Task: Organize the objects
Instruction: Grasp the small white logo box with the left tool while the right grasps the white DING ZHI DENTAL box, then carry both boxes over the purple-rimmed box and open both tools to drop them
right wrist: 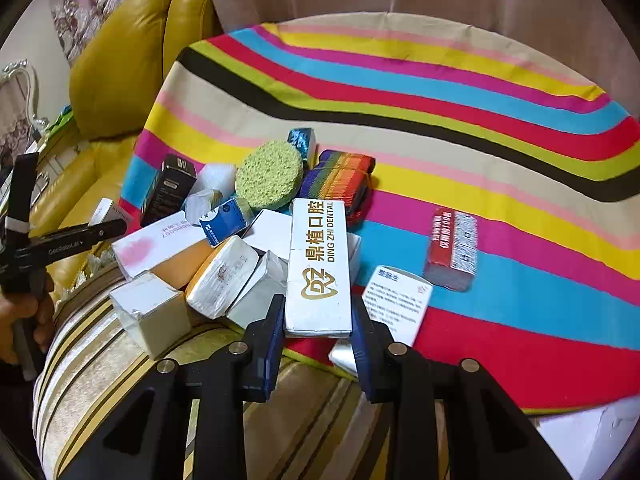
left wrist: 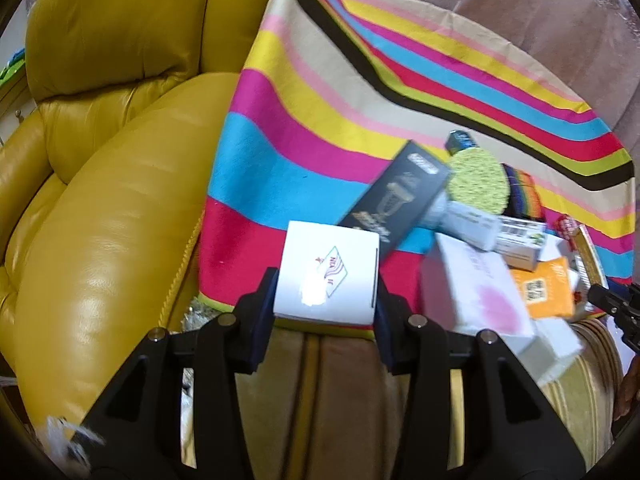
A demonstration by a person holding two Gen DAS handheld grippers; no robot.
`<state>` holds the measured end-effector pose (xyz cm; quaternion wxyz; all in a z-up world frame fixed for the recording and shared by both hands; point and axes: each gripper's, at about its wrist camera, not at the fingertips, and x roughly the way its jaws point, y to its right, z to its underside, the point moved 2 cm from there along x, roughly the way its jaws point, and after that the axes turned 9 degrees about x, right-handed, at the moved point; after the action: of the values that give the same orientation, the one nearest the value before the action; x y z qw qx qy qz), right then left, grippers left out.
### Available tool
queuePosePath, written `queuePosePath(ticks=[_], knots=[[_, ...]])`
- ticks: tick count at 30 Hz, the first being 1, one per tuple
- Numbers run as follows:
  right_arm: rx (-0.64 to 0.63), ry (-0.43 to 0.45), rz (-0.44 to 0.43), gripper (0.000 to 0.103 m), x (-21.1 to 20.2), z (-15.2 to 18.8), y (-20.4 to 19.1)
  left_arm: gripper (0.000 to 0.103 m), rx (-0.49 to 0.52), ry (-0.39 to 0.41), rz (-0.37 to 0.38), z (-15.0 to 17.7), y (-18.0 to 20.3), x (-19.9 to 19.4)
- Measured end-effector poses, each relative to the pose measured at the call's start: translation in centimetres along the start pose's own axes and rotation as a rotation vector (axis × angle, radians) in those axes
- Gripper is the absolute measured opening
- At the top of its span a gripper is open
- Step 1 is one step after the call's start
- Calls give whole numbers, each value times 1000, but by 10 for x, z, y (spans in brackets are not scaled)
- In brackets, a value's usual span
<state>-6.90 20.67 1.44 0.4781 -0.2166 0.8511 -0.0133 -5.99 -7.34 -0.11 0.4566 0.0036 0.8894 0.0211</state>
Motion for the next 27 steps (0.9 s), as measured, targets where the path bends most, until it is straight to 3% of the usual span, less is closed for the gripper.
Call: queuePosePath(ticks=[10,15,27], knots=[[103,91,58,32,-37,19,17,47,50,89,100,10,60,-41],[160,119,79,32,-55,29,36,47,100,126,104,10,90,-55],[327,174,218,32,-93,60,81,47,248,124,263,14,177,-69]])
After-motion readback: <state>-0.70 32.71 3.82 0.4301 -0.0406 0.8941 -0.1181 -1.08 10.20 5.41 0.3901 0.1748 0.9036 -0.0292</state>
